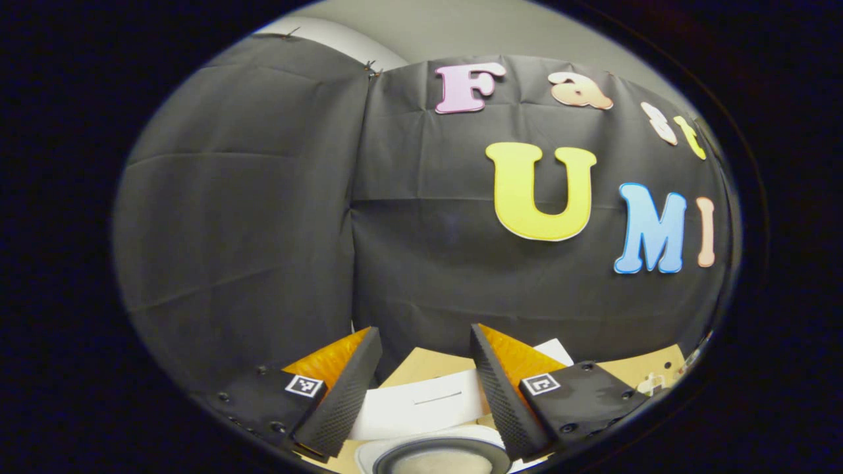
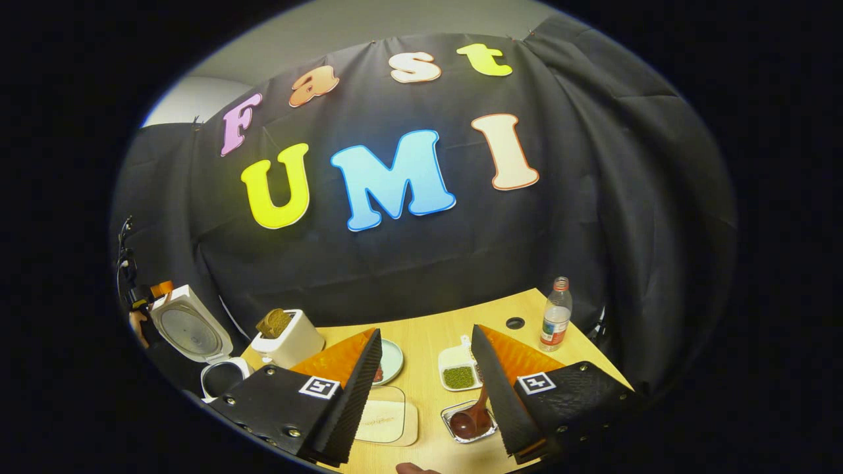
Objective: Close the left gripper, press the button to open the rice cooker; take a wooden spoon from the chopstick holder with the right hand, scoop a spoonful of rice and pour it into the rice cooker, then put the wooden spoon back into the chopstick holder.
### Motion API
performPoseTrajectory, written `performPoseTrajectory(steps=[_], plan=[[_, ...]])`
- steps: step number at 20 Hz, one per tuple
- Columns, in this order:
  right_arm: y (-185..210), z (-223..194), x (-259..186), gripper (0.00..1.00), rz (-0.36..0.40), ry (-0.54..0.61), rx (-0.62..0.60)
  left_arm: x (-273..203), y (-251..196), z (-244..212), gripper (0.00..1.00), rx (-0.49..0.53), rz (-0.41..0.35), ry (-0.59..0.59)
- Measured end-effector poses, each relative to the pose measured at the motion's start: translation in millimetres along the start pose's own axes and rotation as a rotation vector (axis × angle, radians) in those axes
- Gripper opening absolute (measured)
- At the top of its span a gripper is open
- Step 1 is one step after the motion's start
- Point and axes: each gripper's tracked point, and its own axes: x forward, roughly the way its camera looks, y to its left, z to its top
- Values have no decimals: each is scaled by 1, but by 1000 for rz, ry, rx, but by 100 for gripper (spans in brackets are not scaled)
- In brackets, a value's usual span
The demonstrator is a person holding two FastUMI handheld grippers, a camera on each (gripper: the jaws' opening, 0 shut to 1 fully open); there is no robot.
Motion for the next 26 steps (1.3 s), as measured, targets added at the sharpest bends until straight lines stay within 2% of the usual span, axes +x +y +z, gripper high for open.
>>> performPoseTrajectory(steps=[5,7,8,11,13,15,22,24,25,26], plan=[[24,-1,-4,83,58,2,-17,-41,-12,-14,90,34,-18,-80],[32,-2,-6,83,77,5,-24,-60,-22,-29,96,40,-21,-77],[35,-3,-6,83,86,7,-25,-71,-26,-38,93,34,-23,-75],[42,-5,-8,83,109,17,-32,-97,-38,-66,93,29,-23,-66],[46,-6,-9,83,123,23,-39,-109,-42,-83,96,23,-11,-52],[46,-3,-11,83,127,18,-42,-120,-48,-101,93,22,-4,-35],[46,-14,-15,83,136,52,-62,-144,-61,-159,96,-5,-10,49],[47,-13,-17,83,135,48,-59,-148,-62,-180,88,-19,-11,90],[46,-13,-17,83,132,46,-62,-149,-62,-194,93,-19,-8,118],[45,-13,-17,83,128,45,-64,-150,-63,-207,93,-7,-2,138]])
